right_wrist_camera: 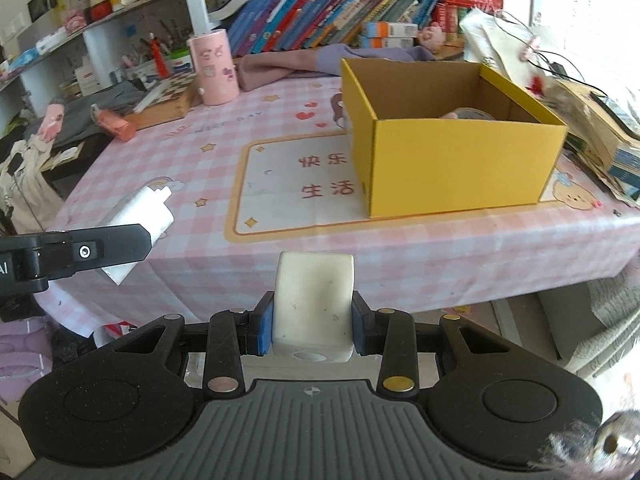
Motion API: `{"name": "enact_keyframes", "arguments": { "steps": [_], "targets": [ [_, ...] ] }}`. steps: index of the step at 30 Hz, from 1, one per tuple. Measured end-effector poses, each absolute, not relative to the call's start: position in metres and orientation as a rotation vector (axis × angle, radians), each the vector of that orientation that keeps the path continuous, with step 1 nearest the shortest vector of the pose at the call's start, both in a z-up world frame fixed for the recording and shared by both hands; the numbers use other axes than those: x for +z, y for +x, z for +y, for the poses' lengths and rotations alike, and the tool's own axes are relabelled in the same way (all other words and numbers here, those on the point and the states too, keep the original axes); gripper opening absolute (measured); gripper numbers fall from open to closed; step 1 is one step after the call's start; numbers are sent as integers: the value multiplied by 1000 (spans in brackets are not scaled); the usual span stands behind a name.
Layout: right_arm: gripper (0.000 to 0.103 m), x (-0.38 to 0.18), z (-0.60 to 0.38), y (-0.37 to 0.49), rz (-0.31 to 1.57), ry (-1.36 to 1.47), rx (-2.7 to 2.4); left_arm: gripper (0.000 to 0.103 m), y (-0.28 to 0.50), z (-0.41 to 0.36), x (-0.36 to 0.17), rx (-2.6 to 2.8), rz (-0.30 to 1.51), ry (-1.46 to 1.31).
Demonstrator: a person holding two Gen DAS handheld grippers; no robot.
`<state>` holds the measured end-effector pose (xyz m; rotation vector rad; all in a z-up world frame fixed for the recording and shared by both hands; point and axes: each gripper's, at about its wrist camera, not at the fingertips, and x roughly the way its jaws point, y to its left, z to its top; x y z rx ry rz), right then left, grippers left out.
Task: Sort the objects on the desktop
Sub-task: 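Carry the soap bar and white charger toward the yellow box with both grippers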
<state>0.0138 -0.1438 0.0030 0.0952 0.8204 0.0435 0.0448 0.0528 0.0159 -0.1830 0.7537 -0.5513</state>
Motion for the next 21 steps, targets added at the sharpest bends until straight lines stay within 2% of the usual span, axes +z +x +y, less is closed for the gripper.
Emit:
{"name": "enact_keyframes", "arguments": {
  "steps": [21],
  "targets": [
    [34,1,-193,-12,826,160,-103,42,53,-8,12,-711,787,-125]
  ]
}}
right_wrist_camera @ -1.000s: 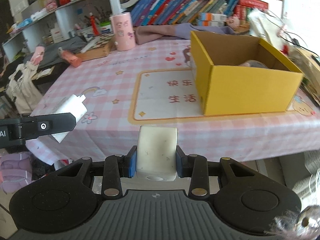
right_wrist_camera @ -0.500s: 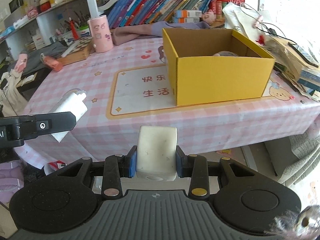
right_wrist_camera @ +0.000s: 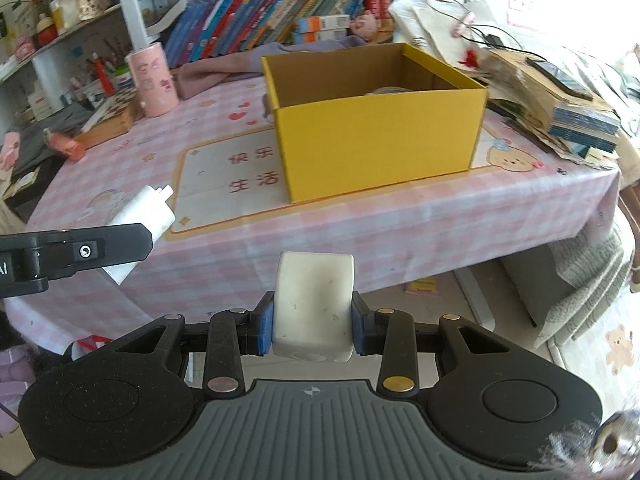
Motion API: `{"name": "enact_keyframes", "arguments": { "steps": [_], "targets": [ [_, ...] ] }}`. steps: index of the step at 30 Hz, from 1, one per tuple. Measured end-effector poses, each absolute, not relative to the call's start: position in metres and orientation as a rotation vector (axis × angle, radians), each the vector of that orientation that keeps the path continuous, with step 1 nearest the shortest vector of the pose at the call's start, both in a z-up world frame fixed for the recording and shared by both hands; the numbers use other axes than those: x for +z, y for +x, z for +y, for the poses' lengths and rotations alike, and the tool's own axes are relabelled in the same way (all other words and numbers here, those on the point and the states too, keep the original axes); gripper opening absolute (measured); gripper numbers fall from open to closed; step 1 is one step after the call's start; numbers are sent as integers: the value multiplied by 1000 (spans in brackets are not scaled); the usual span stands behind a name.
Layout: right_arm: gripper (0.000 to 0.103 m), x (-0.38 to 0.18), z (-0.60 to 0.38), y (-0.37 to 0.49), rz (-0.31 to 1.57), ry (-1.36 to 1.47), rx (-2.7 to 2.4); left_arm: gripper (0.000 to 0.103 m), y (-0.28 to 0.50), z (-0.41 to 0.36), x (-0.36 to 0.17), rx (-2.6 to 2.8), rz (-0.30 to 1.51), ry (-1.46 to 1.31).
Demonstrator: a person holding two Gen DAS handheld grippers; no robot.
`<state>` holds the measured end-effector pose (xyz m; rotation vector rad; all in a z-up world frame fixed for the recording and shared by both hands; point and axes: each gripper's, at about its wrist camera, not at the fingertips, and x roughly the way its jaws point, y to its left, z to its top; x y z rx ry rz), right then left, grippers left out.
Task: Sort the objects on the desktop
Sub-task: 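Carry the soap bar and white charger toward the yellow box with both grippers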
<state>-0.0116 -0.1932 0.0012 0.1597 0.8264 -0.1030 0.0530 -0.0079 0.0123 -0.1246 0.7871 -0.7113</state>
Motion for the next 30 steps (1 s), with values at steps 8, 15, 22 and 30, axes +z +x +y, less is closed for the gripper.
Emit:
{"name": "enact_keyframes", "arguments": {
  "steps": [8,15,22,30],
  "targets": [
    [34,0,-217,-8,832,167,-135,42,60,-37,11,-750,803,-102],
    [34,-2,-236,-2,851,167,-135,42,67,-61,7,-767,825,-87],
    [33,-5,-258,9,871,177,-128,42,77,-82,4,-773,845,-79],
    [33,-6,-282,24,882,159,-129,42,90,-109,1,-799,851,-86]
  ]
}}
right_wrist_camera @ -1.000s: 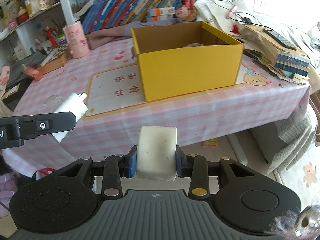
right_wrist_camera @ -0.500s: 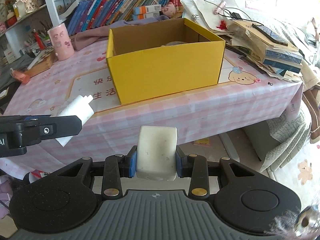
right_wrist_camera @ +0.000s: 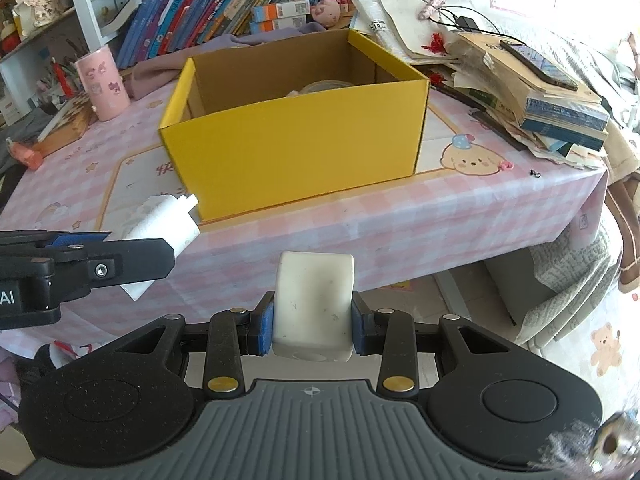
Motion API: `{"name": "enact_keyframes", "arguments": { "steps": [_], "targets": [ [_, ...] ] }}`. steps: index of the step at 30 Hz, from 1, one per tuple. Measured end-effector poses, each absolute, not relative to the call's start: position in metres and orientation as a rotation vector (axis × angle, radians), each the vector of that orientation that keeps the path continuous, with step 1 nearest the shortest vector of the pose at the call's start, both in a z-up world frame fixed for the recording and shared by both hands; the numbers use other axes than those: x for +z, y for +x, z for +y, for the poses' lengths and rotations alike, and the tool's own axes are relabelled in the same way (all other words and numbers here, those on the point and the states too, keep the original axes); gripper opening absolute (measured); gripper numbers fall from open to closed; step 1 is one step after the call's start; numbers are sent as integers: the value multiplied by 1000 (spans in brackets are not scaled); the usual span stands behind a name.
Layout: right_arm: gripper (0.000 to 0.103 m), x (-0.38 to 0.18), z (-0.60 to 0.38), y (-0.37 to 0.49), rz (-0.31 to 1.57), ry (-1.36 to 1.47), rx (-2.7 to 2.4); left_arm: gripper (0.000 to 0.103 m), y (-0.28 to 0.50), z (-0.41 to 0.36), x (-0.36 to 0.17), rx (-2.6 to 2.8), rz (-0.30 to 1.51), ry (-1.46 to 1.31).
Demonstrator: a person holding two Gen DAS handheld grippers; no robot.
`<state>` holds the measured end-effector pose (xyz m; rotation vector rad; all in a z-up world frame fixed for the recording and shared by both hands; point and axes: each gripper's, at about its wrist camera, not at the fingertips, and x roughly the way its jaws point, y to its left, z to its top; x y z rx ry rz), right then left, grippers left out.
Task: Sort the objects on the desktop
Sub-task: 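Carry the soap bar and white charger toward the yellow box with both grippers, then lower the soap bar and charger into the yellow box and open both grippers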
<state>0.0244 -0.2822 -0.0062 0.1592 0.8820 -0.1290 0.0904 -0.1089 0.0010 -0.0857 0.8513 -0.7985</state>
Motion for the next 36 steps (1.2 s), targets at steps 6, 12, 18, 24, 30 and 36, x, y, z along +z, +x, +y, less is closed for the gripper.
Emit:
{"name": "enact_keyframes", "arguments": {
  "steps": [6,12,18,24,30,36],
  "targets": [
    [33,-4,-304,37,870,146,-139,42,102,-132,1,-810,841,-95],
    [33,3,-327,52,846,142,-125,42,112,-151,12,-801,789,-107],
    [33,21,-346,72,780,142,-90,42,126,-165,30,-761,723,-103],
    [33,38,-361,99,704,119,-34,42,145,-173,40,-681,682,-86],
    [33,46,-374,133,655,105,24,42,165,-181,41,-583,672,-99],
    [33,39,-373,166,648,68,95,42,188,-191,30,-512,700,-51]
  ]
}}
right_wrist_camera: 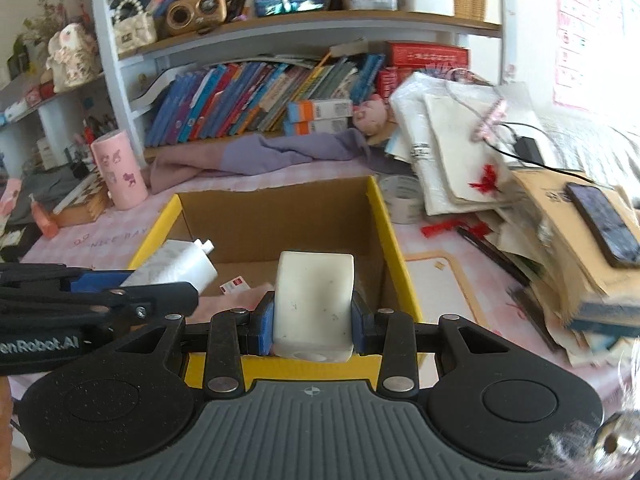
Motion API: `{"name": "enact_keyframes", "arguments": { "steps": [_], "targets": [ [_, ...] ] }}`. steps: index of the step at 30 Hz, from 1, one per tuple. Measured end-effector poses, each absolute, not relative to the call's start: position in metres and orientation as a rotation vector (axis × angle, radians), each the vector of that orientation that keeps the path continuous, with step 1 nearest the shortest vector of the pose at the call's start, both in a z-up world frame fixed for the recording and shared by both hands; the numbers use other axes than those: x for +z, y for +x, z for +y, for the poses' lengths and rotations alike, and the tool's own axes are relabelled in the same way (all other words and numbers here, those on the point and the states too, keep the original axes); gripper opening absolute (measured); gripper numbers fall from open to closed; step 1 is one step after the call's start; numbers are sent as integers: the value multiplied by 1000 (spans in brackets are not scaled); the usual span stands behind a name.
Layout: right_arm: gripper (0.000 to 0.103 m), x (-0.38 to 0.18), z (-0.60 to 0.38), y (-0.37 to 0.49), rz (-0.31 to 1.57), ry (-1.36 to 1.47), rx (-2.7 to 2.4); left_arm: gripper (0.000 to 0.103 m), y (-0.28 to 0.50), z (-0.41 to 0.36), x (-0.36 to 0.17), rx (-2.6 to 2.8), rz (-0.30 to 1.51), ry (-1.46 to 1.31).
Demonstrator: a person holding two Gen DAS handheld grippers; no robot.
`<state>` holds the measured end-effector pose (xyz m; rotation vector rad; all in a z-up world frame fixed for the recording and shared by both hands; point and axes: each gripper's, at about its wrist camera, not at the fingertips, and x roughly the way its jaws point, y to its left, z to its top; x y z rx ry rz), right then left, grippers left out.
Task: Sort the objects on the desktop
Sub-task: 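Lower the soap bar and charger into the yellow box and open both grippers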
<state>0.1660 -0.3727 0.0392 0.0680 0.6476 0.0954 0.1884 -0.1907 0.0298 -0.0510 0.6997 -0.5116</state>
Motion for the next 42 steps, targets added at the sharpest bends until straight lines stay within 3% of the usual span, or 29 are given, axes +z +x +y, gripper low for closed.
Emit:
{"name": "enact_keyframes", "arguments": {
  "steps": [24,28,32,34,38,42],
  "targets": [
    [34,-14,-365,235,833,-62,207,43,229,-208,-3,-394,751,57],
    [38,-13,-366,235,831,-47,215,56,227,-201,0,-373,733,32],
    [55,-7,-363,231,804,-32,239,65,221,-195,8,-371,693,-4],
    [59,-3,-360,227,778,-51,237,70,216,-193,13,-361,670,-10],
    [61,7,-358,220,736,-64,234,81,204,-187,25,-339,616,-25],
    [61,14,-362,211,701,-44,214,86,188,-177,32,-286,572,-32]
  ]
}}
